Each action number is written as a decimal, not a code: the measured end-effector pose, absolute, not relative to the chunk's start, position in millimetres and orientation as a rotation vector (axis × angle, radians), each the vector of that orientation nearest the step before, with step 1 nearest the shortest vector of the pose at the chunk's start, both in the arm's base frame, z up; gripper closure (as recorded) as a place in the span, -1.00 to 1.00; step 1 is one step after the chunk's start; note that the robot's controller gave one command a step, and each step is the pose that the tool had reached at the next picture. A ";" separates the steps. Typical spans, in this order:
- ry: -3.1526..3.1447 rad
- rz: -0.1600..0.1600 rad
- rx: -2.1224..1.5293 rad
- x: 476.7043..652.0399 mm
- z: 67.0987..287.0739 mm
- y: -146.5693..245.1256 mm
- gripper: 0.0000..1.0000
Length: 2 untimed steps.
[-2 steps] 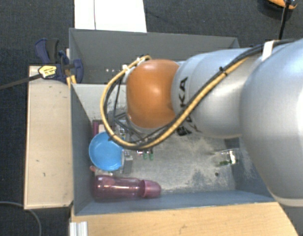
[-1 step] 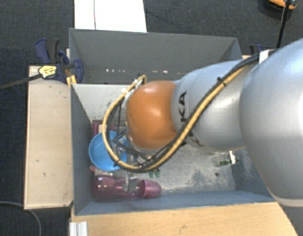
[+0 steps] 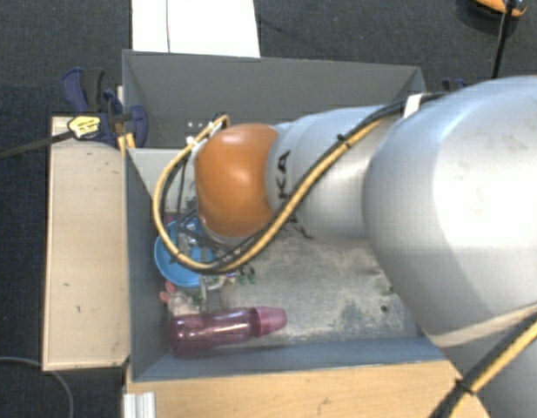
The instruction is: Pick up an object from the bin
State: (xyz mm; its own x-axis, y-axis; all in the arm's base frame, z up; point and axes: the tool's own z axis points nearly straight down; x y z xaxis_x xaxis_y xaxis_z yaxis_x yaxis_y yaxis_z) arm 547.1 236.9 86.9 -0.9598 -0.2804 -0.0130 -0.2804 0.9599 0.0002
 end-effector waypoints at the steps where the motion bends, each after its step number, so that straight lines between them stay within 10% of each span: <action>1: 3.006 0.001 -0.863 535.1 72.1 250.7 1.00; 2: 2.993 0.000 -0.896 529.5 73.3 252.0 1.00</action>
Offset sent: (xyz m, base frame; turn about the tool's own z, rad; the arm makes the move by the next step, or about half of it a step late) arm 0.0000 0.0000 0.0000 0.0000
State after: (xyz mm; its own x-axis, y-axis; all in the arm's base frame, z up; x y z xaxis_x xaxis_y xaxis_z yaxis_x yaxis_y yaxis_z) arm 529.5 252.0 73.3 -0.8353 -0.5496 -0.0163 -0.5496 0.8354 -0.0048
